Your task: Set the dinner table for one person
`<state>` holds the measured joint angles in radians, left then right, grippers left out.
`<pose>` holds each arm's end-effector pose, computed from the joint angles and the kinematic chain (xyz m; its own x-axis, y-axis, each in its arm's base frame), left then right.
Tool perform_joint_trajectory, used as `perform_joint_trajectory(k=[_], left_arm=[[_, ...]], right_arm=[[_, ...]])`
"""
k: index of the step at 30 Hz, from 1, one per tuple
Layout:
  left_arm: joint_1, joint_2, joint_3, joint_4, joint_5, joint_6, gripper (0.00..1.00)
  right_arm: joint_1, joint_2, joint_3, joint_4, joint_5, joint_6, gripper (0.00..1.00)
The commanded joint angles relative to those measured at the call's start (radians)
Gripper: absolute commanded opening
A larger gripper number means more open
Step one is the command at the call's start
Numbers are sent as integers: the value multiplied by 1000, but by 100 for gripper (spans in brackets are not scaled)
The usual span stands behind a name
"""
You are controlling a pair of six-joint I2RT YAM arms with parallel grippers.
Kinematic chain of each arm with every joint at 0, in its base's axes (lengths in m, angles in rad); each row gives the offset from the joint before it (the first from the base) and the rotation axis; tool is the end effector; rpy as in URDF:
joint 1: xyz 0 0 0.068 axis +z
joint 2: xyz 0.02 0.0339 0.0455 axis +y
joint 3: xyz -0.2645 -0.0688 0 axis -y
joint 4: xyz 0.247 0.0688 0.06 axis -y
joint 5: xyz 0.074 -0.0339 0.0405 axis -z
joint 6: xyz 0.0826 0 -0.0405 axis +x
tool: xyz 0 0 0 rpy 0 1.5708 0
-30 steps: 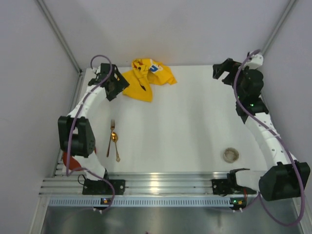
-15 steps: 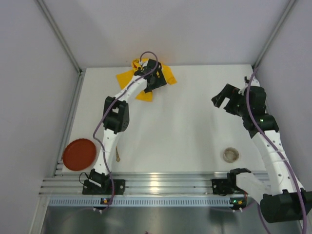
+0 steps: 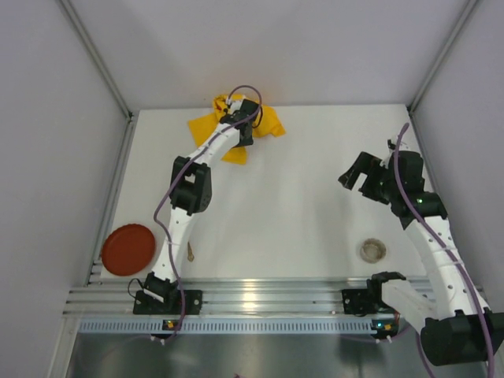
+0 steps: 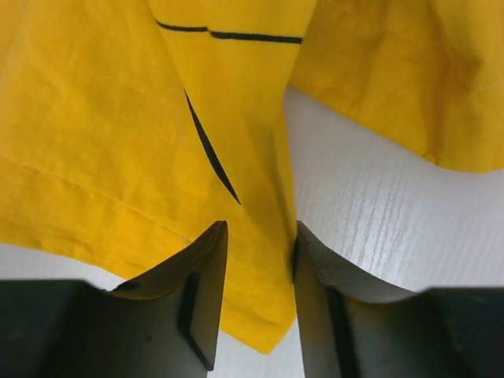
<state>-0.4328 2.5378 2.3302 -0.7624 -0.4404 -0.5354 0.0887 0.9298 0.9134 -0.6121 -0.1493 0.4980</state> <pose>0.5375 -0.2096 0.1488 -0.7260 -0.1730 -0.6656 -0.2439 0.9697 0.0140 0.2337 0.0331 0.2899 -0.6136 0.4197 -0.6689 0.0975 0.8809 0.4632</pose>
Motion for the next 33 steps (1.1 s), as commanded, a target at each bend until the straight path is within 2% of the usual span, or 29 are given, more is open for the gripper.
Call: perform_joint_trajectory(k=[1,4,5,6,9,12,18,19,22,28,31,32,33], left_arm=[[8,6,46,17,-29,77,41],[23,-10,17,21,6,81,27],[32,-20,2,20,14,83,11],[34,-25,-3,17,20,86,0],[39,-74,-51,-9,32,86,0],[35,-178,-175,-20,93,89,0],[-24,-486,-593,12,242,170,0],[-58,-566,-692,18,259,205,0],[-157,-702,-848,-14,279,253,0],[-349,-887,-1026,-78,272,218,0],[-356,-938,-1080,-107,289,138,45],[-356,-955,-1097,-106,292,126,68],[-356,-974,-1109,-103,286,112,85]], right_arm=[[-3,-9,5,-5,-22,7,100],[-3,-6,12,-8,-27,5,100],[-3,-5,13,-8,-30,4,100],[-1,1,16,-9,-35,2,100],[-3,29,41,-11,-55,1,100],[0,85,88,-6,-64,5,100],[25,268,232,14,-61,7,100],[29,289,248,23,-59,13,100],[61,371,310,49,-61,31,100],[157,512,317,151,-78,92,100],[187,596,279,286,-179,204,100],[197,647,274,323,-221,235,100],[204,673,275,362,-236,278,100]])
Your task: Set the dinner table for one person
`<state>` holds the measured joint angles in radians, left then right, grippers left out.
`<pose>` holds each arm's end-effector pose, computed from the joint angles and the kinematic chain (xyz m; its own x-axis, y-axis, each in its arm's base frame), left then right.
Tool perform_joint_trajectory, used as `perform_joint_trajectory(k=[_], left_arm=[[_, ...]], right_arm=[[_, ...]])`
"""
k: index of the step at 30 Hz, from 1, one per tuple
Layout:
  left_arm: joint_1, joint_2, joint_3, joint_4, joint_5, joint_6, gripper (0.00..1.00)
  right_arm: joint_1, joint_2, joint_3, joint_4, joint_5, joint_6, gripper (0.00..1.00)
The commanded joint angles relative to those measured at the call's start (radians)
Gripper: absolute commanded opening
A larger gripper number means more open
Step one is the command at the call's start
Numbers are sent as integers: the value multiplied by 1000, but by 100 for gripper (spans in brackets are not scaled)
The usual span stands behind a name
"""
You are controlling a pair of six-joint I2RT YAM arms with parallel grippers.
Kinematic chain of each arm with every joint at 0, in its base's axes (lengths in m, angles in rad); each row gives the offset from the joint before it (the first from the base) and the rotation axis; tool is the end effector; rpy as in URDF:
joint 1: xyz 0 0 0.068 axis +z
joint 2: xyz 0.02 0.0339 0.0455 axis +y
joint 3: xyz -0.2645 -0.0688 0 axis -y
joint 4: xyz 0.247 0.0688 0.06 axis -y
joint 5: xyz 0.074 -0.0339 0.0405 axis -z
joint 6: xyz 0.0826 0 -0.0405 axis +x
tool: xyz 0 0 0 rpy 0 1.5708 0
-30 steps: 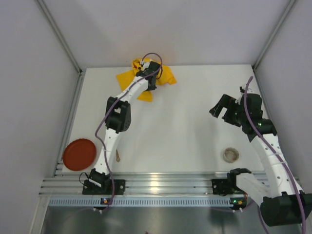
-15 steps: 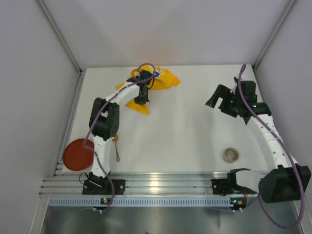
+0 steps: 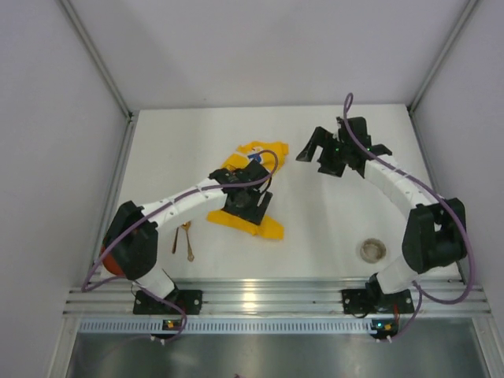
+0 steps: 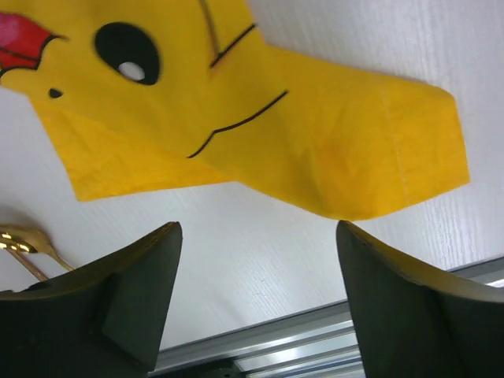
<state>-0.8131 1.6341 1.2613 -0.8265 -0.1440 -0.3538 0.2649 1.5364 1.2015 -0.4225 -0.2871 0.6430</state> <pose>0.2458 -0.2426 0.1983 -0.8374 0.3862 -0.3869 0.4189 0.9080 -0.0003 0.3560 0.1208 0.2481 -0.8003 0.3787 -0.4649 0.0377 0.8055 0.5914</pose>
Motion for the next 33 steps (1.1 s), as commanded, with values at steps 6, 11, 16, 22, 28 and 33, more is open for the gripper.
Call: perform_joint_trajectory(k=[6,11,16,22,28,33], left_arm=[[28,-123,-48,-79,-52,-109,94],[26,-71,6,-97,-31,-123,92],[29,-65,7,-102,-31,-143,91],[37,-57,-8,-106,-40,-151,88],[46,-59,-26,-97,-29,-155,85],[57,-54,-46,-77,-3,-155,83]], right_arm=[[95,322,167,209,-113,129,100],[161,510,325,191,-145,144,100],[206,588,386,194,-130,181,99],[215,683,440,191,-121,176,82],[218,735,442,185,-156,167,42],[215,711,429,127,-101,120,8]])
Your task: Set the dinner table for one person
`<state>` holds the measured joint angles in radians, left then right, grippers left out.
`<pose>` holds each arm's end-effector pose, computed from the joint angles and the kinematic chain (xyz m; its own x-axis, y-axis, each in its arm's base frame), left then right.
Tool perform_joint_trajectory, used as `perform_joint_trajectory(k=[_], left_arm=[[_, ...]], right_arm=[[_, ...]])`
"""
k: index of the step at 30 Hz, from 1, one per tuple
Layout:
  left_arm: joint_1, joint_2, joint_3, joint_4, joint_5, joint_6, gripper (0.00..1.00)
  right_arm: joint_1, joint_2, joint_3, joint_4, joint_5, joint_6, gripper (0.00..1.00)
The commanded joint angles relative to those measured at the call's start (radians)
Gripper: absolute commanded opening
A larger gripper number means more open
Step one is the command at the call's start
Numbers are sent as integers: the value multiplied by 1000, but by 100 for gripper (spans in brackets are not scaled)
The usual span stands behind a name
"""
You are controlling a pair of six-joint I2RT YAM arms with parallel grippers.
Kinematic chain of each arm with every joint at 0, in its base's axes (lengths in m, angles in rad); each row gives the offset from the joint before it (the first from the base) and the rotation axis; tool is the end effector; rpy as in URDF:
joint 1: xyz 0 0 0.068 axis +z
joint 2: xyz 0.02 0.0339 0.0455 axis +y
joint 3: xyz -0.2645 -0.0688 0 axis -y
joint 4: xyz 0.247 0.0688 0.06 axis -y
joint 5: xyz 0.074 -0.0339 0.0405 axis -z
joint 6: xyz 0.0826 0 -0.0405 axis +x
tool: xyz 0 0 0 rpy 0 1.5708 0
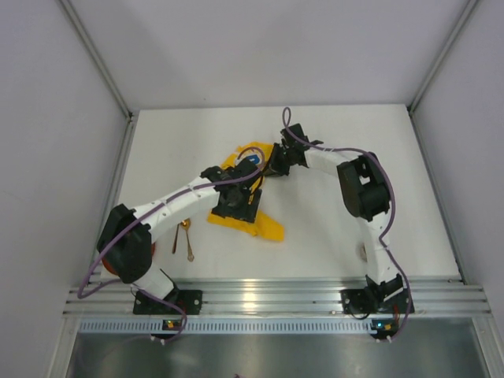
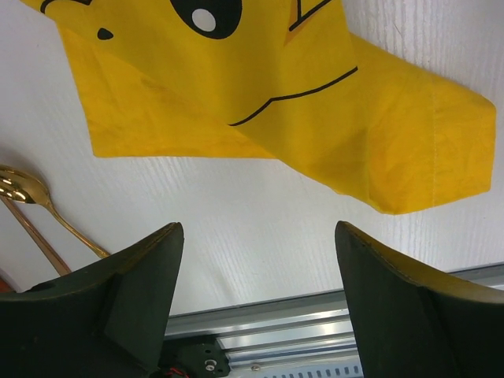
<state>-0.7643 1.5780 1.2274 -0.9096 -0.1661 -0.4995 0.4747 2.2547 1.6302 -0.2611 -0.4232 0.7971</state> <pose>0.2419 -0.2130 0.2015 -0.9128 0.2207 -0.3437 0.2379 0.9713 -0.0082 0.4444 0.2665 0.1072 -0.9447 0.2478 -0.2147 0.0399 0.7368 0.6749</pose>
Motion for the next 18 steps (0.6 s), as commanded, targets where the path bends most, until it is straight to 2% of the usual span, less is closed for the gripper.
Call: perform_joint_trajectory(k=[1,2,7,14,18], left_arm=[[10,7,-14,9,22,-7,83],[11,7,-16,12,23,-5,82],[11,10,-37,21,17,4,75],[14,13,-88,66,37,7,76],[14,74,-83,87,53,12,75]], right_arm=[[2,-12,-3,-46,47,-42,3],[1,-32,-6,-59,76,-59,0],[-80,-159,-122,-107,113,-96,0],[-195,-485,-349,-251,202,-228,0],[-215,-581,-443,-332,265,-269,0]])
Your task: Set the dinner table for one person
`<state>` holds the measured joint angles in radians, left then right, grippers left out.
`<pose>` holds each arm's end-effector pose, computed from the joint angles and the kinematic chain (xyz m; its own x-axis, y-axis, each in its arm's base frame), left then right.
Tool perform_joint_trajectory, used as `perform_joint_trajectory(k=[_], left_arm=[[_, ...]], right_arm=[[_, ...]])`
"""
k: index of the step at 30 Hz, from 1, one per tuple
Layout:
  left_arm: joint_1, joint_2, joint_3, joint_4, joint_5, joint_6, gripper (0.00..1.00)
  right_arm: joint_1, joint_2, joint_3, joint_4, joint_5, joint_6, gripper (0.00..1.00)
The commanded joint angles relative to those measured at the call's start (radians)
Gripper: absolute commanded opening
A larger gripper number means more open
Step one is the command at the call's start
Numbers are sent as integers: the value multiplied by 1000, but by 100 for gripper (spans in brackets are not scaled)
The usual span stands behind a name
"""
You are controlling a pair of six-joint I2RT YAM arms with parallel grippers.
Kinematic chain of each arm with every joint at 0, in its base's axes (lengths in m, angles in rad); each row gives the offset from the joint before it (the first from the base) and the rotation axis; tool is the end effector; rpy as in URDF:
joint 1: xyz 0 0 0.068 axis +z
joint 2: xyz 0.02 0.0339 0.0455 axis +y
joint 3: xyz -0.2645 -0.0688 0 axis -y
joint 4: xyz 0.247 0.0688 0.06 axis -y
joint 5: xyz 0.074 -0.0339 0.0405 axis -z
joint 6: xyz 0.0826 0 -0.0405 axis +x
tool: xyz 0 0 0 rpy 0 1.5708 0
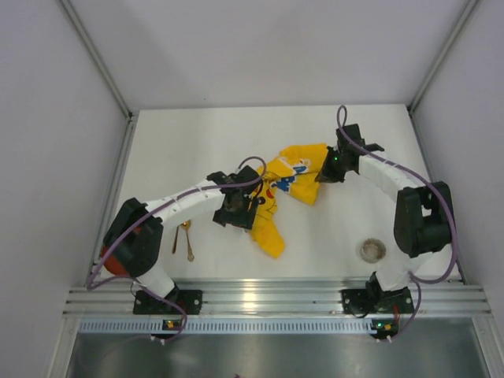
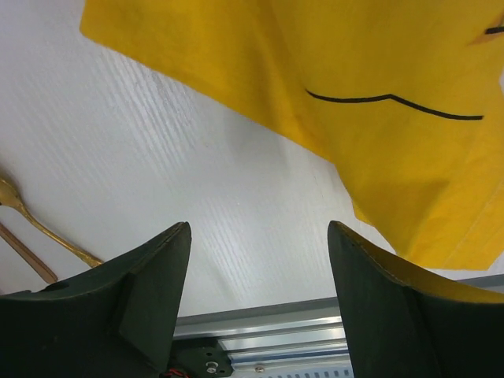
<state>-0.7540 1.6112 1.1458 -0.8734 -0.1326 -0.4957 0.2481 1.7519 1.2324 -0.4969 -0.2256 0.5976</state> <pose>0.2365 -0.2071 0.1689 -0.9362 0.2325 -0.2634 0.2399 0.9708 0.0038 0.3766 0.1145 0.1718 -0.8802 0.3427 -0.3282 0.1715 0.8746 0.4534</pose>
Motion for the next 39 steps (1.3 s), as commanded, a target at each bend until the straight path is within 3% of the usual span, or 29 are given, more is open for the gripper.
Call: perform_joint_trajectory(k=[1,4,9,14,17,20,24,28,39], left_arm=[[4,53,0,53,14,9,75],[4,85,14,56,1,14,74],[2,99,95,47,46,-9,74],[1,59,114,164,265,-41,93],[-14,78,94,211,336,-20,93],[-53,102,89,221,412,8,90],[-97,92,80,228,386,-6,88],[-99,119,68,211,329,-23,69],[-122,220,141,116,133,-18,56]], right_arm=[[2,-92,-53,-126,98,-73,0],[-64,-193,-122,-215,204,-59,0],[-217,-350,-250,-207,149,-61,0],[-239,-371,-278,-210,103,-104,0],[-274,-358,-286,-207,92,-104,0],[-286,-333,-274,-209,77,-108,0],[-303,-304,-243,-213,57,-122,0],[-317,-284,-229,-215,46,-130,0],[-336,-241,-218,-215,22,-150,0]])
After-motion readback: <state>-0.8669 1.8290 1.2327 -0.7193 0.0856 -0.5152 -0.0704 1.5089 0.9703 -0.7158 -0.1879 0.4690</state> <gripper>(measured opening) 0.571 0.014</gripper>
